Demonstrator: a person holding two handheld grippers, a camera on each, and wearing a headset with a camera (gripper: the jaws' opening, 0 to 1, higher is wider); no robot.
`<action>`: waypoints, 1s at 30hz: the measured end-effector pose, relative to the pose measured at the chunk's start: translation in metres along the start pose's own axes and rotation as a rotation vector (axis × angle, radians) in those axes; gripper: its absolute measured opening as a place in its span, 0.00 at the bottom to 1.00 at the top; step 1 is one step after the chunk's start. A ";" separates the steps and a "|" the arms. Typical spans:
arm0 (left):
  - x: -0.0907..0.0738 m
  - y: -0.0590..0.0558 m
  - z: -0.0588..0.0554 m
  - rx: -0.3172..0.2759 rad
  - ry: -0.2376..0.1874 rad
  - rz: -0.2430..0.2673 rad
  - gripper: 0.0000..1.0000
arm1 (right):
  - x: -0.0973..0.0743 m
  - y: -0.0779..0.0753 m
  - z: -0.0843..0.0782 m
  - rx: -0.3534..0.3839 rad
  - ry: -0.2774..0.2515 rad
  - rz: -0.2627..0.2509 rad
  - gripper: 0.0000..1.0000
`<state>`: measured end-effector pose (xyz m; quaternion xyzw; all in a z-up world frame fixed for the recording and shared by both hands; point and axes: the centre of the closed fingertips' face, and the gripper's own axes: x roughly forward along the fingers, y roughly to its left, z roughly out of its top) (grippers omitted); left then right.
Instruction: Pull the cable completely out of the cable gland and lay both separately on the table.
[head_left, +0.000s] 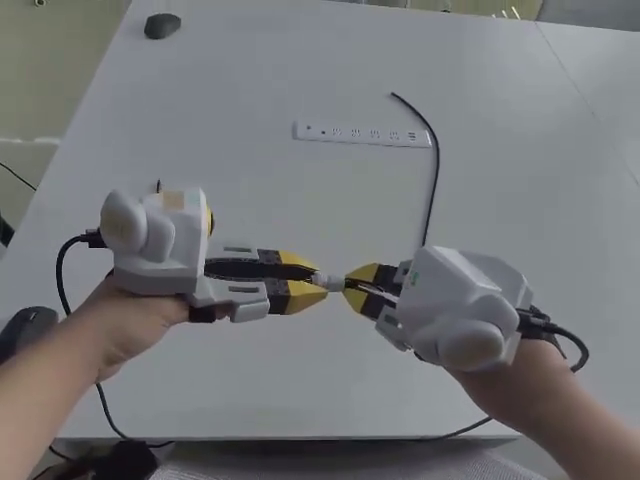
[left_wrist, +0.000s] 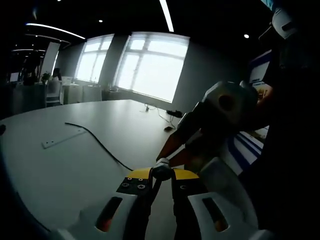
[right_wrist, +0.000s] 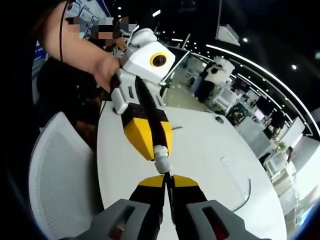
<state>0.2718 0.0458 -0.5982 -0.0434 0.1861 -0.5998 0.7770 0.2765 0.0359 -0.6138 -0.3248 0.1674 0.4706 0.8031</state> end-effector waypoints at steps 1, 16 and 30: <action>0.001 0.000 0.000 -0.002 0.001 -0.001 0.15 | 0.000 0.000 -0.001 0.011 -0.001 0.000 0.00; 0.007 -0.001 0.000 -0.009 0.003 0.003 0.15 | -0.005 -0.004 -0.012 0.077 0.001 -0.020 0.00; 0.008 0.001 0.001 -0.016 -0.001 0.020 0.15 | -0.006 -0.013 -0.031 0.250 0.001 -0.054 0.00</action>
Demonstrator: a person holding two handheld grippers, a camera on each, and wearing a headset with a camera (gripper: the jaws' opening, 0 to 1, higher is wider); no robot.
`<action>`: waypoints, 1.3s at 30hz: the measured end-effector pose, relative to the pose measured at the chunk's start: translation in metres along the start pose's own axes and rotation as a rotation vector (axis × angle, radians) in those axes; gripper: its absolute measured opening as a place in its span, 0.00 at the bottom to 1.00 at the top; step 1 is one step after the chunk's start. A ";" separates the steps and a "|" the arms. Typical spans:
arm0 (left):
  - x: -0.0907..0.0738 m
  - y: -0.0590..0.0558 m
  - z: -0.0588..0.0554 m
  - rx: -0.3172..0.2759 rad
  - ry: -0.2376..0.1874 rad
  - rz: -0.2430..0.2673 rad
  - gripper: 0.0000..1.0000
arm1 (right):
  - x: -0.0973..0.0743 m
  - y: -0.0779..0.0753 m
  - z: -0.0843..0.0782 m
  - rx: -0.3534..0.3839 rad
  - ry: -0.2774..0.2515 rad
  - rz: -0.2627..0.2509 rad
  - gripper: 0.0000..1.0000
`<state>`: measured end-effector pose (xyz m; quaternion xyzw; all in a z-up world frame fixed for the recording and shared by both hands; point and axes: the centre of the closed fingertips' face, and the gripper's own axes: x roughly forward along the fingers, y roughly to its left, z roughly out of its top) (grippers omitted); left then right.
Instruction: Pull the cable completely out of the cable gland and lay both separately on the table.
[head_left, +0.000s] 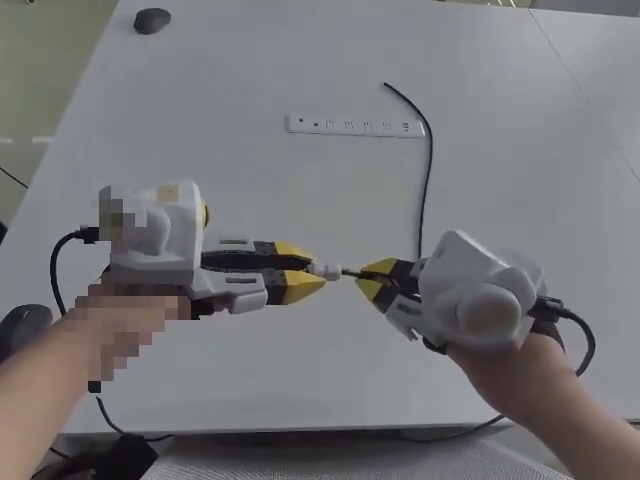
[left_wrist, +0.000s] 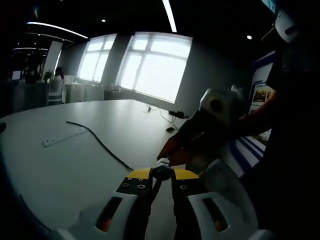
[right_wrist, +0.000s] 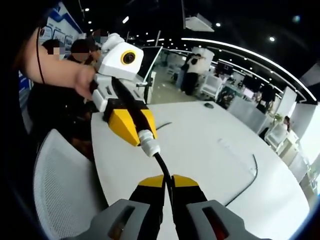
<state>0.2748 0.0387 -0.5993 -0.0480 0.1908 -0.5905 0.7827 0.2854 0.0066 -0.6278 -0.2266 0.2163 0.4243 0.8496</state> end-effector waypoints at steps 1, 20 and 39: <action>0.001 0.000 -0.001 0.001 0.001 0.000 0.15 | 0.000 0.000 -0.001 0.014 -0.002 -0.003 0.00; -0.001 -0.002 0.005 -0.005 -0.035 0.023 0.15 | -0.004 -0.016 -0.021 0.233 -0.037 -0.053 0.00; 0.003 -0.007 0.000 -0.002 -0.035 0.037 0.15 | -0.008 -0.026 -0.074 0.561 0.041 -0.166 0.00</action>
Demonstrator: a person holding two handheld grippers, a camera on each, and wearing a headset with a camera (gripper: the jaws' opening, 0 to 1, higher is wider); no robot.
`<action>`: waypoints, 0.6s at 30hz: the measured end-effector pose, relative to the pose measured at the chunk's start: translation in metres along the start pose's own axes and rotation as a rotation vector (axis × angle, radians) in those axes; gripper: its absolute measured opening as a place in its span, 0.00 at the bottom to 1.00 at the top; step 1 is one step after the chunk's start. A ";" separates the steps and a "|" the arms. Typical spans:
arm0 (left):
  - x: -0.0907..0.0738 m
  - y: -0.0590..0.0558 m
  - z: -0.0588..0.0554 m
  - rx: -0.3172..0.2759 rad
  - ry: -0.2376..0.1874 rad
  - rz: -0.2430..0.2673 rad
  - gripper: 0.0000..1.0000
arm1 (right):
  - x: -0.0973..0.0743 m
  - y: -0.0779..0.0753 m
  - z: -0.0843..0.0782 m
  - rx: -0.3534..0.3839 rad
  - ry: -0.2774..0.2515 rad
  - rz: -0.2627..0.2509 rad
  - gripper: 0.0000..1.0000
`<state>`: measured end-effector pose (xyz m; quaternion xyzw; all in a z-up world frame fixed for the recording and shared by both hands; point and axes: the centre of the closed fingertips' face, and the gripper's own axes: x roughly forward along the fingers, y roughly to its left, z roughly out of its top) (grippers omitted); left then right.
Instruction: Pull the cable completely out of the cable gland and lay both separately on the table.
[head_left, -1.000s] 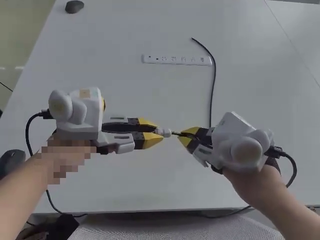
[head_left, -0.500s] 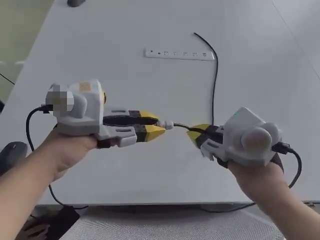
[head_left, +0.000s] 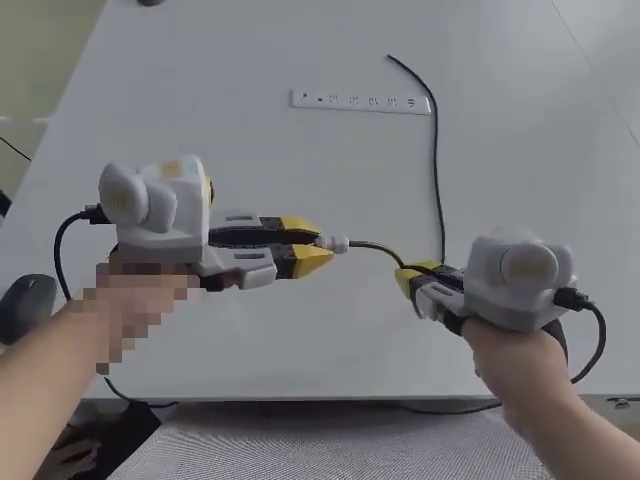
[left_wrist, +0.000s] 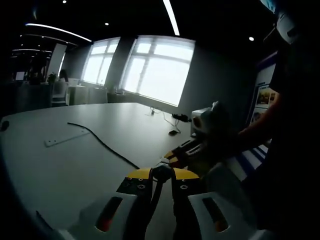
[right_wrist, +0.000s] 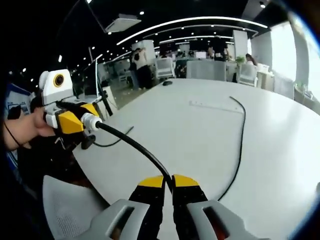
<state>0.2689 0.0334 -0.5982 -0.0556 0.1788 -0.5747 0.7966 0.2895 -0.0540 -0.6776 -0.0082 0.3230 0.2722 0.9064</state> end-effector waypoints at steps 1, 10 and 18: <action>0.000 0.000 0.000 0.000 0.000 0.000 0.15 | 0.000 0.000 0.000 -0.007 -0.003 -0.001 0.00; -0.003 0.001 0.001 0.008 0.002 0.012 0.15 | -0.005 0.003 0.000 -0.012 -0.017 0.022 0.01; -0.008 0.004 0.003 0.010 -0.003 0.029 0.15 | -0.012 0.010 0.004 -0.117 -0.021 0.026 0.05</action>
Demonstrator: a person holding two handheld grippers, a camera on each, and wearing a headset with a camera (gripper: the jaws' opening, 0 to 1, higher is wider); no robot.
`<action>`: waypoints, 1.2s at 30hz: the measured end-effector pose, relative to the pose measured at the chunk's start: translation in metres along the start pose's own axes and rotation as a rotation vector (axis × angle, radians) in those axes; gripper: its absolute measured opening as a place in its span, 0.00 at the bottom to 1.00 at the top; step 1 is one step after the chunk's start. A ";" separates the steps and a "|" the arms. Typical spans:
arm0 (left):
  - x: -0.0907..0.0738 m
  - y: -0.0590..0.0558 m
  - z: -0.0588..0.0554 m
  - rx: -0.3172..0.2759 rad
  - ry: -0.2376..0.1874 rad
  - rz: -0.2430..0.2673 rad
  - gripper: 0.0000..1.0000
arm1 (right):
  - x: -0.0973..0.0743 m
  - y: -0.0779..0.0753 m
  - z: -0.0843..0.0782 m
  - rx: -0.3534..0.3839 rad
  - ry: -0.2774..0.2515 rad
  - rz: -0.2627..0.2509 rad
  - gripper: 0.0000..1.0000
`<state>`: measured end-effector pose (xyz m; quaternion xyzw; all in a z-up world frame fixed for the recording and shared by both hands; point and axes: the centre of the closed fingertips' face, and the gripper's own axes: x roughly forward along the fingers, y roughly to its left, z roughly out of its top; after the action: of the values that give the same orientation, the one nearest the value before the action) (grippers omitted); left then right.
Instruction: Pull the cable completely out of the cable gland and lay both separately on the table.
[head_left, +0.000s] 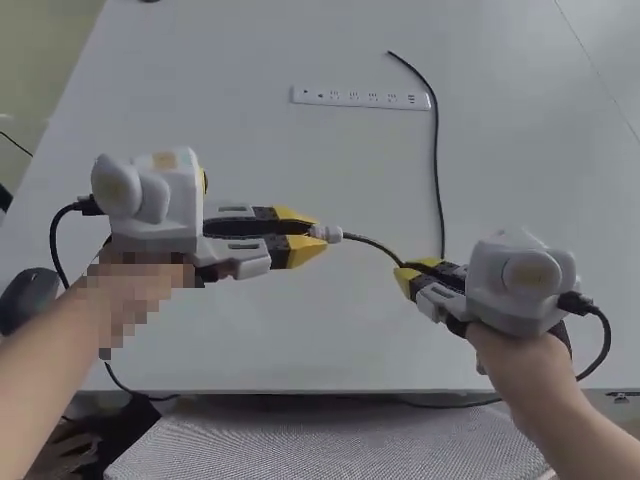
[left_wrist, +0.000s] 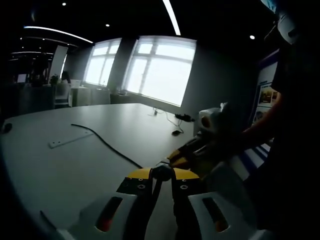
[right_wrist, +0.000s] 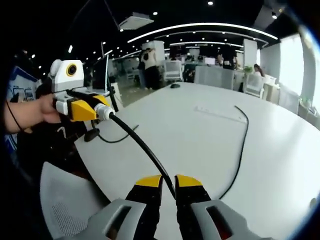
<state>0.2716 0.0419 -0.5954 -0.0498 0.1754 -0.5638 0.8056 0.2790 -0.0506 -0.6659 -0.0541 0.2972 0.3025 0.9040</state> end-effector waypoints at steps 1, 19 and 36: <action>-0.001 0.001 0.000 0.001 0.000 0.003 0.15 | -0.002 0.001 0.003 -0.032 -0.003 -0.005 0.07; -0.002 -0.001 -0.002 0.026 0.022 -0.005 0.15 | 0.006 0.061 0.058 -0.538 0.024 0.005 0.11; 0.005 -0.002 -0.003 0.051 0.041 -0.019 0.15 | 0.012 0.059 0.057 -0.504 0.044 0.005 0.03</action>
<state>0.2706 0.0374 -0.5986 -0.0193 0.1771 -0.5767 0.7973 0.2817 0.0193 -0.6212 -0.2837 0.2322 0.3681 0.8545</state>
